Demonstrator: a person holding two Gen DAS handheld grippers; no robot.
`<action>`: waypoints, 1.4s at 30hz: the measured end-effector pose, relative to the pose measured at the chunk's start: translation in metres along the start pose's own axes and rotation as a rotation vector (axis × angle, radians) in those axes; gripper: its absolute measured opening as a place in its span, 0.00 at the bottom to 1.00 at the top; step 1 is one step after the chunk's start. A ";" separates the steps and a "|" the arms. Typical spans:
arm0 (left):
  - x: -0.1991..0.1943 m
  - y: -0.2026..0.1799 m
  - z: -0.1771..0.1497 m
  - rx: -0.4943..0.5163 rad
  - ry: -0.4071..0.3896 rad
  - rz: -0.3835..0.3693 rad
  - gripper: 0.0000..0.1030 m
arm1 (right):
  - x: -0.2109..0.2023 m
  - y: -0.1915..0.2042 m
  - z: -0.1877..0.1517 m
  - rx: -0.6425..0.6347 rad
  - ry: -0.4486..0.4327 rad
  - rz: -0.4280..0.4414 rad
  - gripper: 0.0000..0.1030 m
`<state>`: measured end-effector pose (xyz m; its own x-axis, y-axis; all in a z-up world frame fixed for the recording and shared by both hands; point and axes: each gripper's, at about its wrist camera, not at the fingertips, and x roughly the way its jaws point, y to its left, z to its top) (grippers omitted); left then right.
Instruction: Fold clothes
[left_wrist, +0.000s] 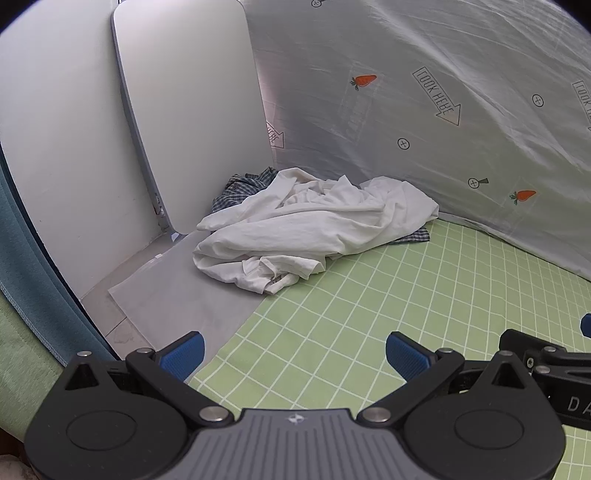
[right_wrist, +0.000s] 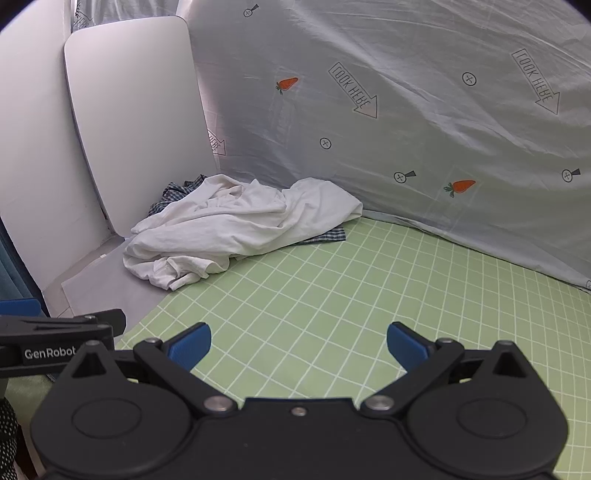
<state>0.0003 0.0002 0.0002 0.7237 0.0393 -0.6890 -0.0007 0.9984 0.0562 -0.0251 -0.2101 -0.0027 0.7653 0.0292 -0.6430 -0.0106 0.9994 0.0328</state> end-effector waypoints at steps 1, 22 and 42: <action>0.000 0.000 0.001 0.003 0.001 0.003 1.00 | 0.000 -0.001 0.000 0.000 -0.001 0.000 1.00; 0.007 0.000 0.002 0.004 0.005 0.015 1.00 | 0.004 -0.004 -0.002 -0.002 0.009 0.002 1.00; -0.004 0.001 0.002 0.005 -0.015 0.015 1.00 | -0.001 -0.001 -0.001 -0.040 -0.003 -0.007 1.00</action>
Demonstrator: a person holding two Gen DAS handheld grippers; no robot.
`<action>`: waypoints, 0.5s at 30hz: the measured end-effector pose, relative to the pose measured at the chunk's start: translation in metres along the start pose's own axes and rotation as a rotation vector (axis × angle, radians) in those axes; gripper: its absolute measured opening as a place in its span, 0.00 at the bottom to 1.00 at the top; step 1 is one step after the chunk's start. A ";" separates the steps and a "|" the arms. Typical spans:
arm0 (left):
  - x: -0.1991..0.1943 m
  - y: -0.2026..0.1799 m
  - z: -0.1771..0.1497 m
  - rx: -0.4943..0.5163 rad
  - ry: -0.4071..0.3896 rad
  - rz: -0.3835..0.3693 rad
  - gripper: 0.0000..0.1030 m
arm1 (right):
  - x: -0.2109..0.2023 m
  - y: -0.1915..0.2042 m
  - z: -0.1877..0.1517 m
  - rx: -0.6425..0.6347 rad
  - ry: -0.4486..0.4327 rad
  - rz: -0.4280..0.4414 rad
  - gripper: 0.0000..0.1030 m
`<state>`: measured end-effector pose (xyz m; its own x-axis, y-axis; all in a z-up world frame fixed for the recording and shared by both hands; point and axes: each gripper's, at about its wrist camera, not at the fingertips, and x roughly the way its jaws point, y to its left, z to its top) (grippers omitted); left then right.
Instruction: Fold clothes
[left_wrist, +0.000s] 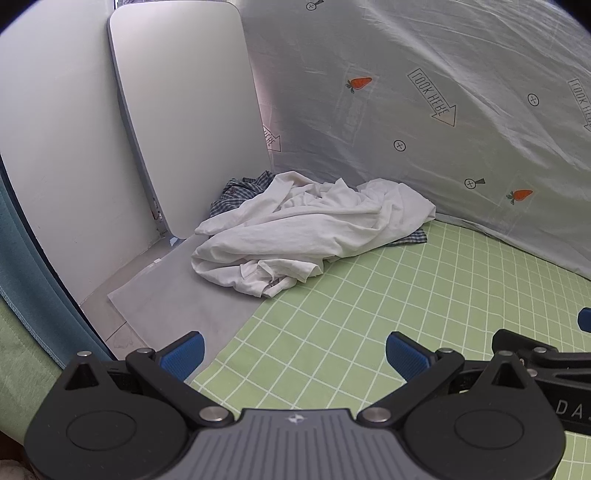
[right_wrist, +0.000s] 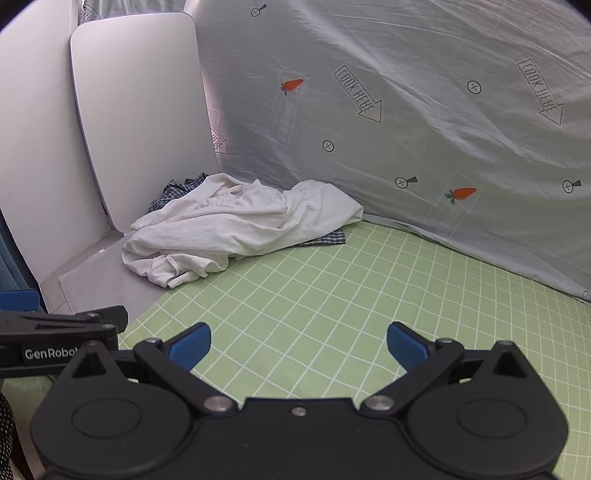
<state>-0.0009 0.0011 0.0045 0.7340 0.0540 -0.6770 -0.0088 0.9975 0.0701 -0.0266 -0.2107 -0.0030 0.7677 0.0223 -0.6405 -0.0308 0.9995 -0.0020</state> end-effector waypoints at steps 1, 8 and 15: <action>0.000 0.000 0.000 -0.003 -0.001 0.003 1.00 | 0.000 0.000 0.000 -0.001 0.000 0.000 1.00; -0.001 -0.001 0.000 -0.002 0.004 0.009 1.00 | 0.000 0.000 -0.001 0.002 0.002 0.002 1.00; -0.001 -0.001 -0.003 -0.011 0.004 0.007 1.00 | 0.000 0.000 -0.002 0.001 0.008 0.003 1.00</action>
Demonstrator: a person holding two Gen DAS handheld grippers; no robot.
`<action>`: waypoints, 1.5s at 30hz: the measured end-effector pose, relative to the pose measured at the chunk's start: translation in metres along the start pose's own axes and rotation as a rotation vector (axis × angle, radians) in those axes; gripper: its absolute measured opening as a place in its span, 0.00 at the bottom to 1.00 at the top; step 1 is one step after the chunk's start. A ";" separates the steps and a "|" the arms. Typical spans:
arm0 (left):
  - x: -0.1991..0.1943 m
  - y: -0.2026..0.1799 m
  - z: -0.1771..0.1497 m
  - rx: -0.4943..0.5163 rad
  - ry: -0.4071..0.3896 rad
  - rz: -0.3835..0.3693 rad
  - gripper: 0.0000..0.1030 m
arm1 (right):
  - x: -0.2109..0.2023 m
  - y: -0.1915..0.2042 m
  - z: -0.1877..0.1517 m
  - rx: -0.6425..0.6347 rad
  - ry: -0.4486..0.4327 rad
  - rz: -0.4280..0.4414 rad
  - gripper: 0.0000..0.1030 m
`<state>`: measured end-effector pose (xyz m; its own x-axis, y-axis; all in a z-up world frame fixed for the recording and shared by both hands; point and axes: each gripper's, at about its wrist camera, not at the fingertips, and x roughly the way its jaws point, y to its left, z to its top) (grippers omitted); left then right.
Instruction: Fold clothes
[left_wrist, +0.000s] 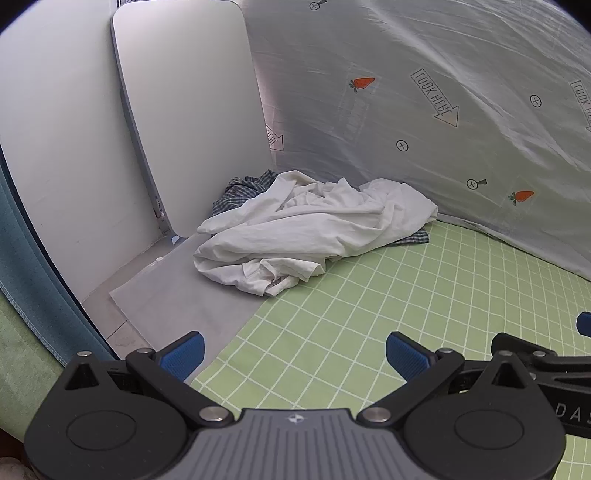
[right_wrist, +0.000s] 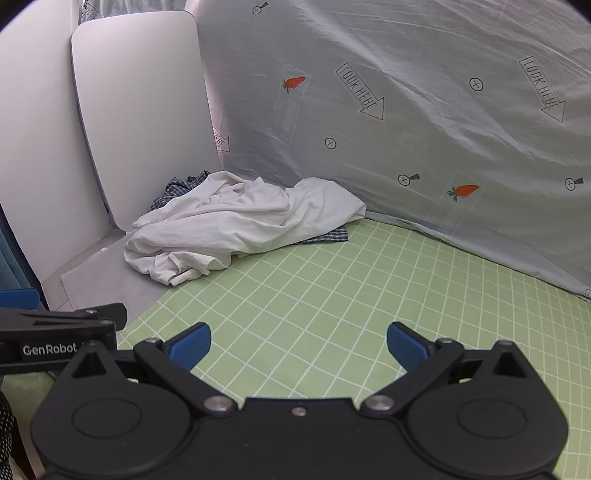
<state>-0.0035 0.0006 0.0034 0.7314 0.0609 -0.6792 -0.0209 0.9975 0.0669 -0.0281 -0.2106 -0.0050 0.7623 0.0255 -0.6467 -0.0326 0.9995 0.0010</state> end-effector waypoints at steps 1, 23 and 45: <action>0.000 0.000 0.000 0.000 0.001 0.000 1.00 | 0.001 0.000 0.000 0.000 0.002 0.000 1.00; 0.062 -0.013 0.027 -0.026 0.090 -0.007 1.00 | 0.057 -0.009 0.024 0.035 0.065 -0.064 1.00; 0.286 0.011 0.117 -0.081 0.277 0.022 1.00 | 0.279 -0.004 0.116 0.042 0.199 -0.089 0.99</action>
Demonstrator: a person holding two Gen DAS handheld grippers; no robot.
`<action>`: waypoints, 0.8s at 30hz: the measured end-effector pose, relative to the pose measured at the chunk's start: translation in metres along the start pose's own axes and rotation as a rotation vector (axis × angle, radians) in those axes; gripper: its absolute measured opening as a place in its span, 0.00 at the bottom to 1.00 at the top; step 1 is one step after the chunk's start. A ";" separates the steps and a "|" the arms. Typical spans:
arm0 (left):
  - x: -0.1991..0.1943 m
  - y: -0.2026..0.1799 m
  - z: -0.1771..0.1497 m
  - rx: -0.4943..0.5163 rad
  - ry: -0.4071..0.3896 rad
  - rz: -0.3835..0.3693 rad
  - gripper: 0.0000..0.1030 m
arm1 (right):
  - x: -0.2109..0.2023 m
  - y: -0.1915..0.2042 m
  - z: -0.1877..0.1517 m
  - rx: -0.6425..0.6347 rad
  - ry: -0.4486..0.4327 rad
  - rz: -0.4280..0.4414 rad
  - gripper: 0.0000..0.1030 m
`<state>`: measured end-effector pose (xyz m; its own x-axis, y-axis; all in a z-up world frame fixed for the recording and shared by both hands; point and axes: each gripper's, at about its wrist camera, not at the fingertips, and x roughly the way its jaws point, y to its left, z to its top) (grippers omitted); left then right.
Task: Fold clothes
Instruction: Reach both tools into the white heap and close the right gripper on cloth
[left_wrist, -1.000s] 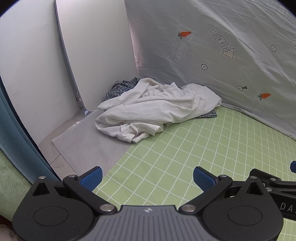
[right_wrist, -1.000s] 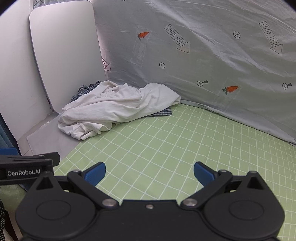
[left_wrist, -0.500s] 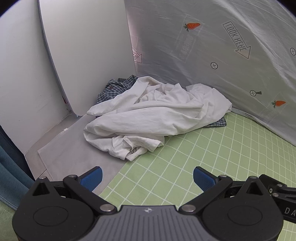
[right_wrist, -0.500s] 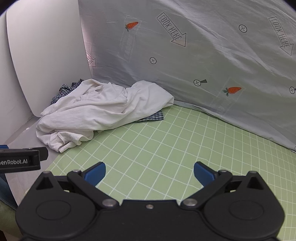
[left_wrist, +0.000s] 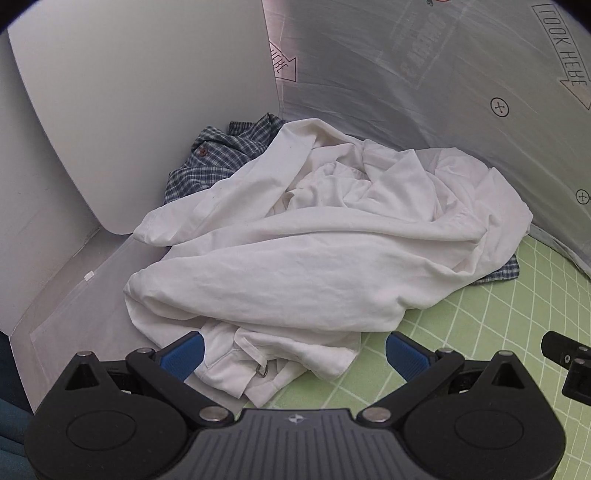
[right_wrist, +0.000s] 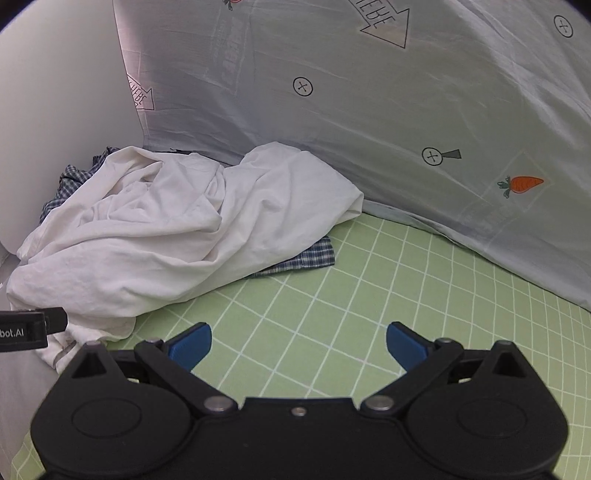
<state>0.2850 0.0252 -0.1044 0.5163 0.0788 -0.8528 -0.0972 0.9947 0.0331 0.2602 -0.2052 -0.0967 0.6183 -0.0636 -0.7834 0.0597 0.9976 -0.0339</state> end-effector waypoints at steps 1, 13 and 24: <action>0.011 0.003 0.006 -0.013 0.011 0.001 1.00 | 0.011 0.003 0.007 -0.002 0.000 0.009 0.98; 0.072 0.014 0.033 -0.084 0.081 -0.026 1.00 | 0.118 0.036 0.063 0.076 0.034 0.122 0.84; 0.083 0.008 0.037 -0.103 0.126 -0.002 1.00 | 0.093 0.026 0.068 0.215 -0.028 0.189 0.78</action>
<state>0.3585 0.0423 -0.1560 0.4066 0.0612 -0.9116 -0.1862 0.9824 -0.0171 0.3726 -0.1870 -0.1280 0.6557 0.1196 -0.7455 0.1044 0.9635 0.2463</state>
